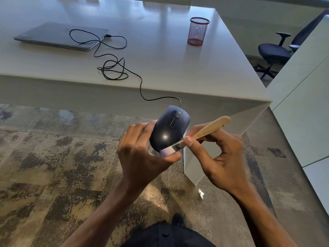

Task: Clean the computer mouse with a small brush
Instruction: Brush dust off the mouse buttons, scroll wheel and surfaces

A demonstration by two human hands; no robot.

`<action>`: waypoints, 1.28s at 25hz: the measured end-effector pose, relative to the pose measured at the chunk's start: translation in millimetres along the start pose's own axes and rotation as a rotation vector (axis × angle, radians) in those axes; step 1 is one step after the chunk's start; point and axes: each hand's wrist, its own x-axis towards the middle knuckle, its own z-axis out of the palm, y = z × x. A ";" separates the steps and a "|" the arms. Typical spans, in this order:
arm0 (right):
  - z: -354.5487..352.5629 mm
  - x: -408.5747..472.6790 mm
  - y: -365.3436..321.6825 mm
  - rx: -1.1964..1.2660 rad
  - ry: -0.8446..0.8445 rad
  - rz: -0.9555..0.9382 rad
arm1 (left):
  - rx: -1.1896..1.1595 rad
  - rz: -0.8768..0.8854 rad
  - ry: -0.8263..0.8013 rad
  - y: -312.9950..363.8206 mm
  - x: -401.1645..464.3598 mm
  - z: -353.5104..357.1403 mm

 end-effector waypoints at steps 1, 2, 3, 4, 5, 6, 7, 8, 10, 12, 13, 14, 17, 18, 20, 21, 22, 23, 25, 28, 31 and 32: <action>-2.0 0.9 2.1 -0.012 0.013 0.015 | -0.022 -0.010 0.008 0.4 0.2 -0.5; -4.1 1.9 4.8 -0.021 0.043 0.033 | -0.041 -0.021 0.019 1.1 0.6 -1.2; -6.3 3.4 7.7 -0.031 0.079 0.051 | -0.052 -0.028 0.031 2.1 0.9 -1.8; -8.2 5.1 10.6 -0.049 0.119 0.067 | -0.058 -0.032 0.039 2.8 1.1 -2.5; -10.1 7.0 13.2 -0.075 0.164 0.082 | -0.062 -0.030 0.041 3.2 1.2 -3.3; -11.8 8.9 15.7 -0.106 0.212 0.091 | -0.065 -0.028 0.039 3.5 1.0 -3.8; -13.3 10.6 17.6 -0.132 0.257 0.091 | -0.067 -0.027 0.034 3.4 0.8 -4.5; -14.4 11.6 18.4 -0.138 0.290 0.083 | -0.067 -0.029 0.027 3.3 0.4 -5.0; -14.4 11.0 16.3 -0.083 0.299 0.058 | -0.061 -0.038 0.013 3.5 -0.1 -5.6; -11.5 9.3 12.7 0.020 0.213 0.055 | -0.062 -0.043 0.007 4.4 -0.3 -5.7; -9.6 8.9 12.6 0.045 0.174 0.066 | -0.069 -0.040 0.007 4.6 -0.3 -5.8; -8.4 9.3 14.1 0.050 0.164 0.089 | -0.080 -0.033 0.008 4.6 -0.4 -6.0; -10.6 15.8 27.7 0.021 0.248 0.185 | -0.096 -0.018 0.009 2.8 -1.5 -6.7; -12.8 19.3 32.6 -0.015 0.283 0.207 | -0.101 -0.018 0.007 2.1 -1.9 -6.8; -17.7 25.8 38.7 -0.061 0.342 0.241 | -0.109 -0.017 -0.002 1.1 -2.7 -7.0; -19.6 28.0 38.7 -0.038 0.362 0.239 | -0.109 -0.017 -0.006 0.6 -2.9 -7.0; -20.9 28.8 37.3 0.006 0.363 0.220 | -0.107 -0.018 -0.008 0.3 -3.0 -7.2; -21.7 28.3 33.9 0.053 0.334 0.190 | -0.104 -0.017 -0.008 0.5 -2.7 -7.3; -18.8 26.6 24.6 0.109 0.220 0.135 | -0.101 -0.008 -0.004 1.3 -1.9 -7.3; -13.4 26.3 19.7 0.046 0.149 0.124 | -0.110 0.026 0.012 2.1 -1.9 -7.5; -15.1 34.2 25.4 -0.068 0.274 0.188 | -0.131 0.054 0.029 1.9 -2.4 -7.2; -16.4 37.0 27.5 -0.100 0.321 0.208 | -0.133 0.057 0.030 1.8 -2.4 -7.1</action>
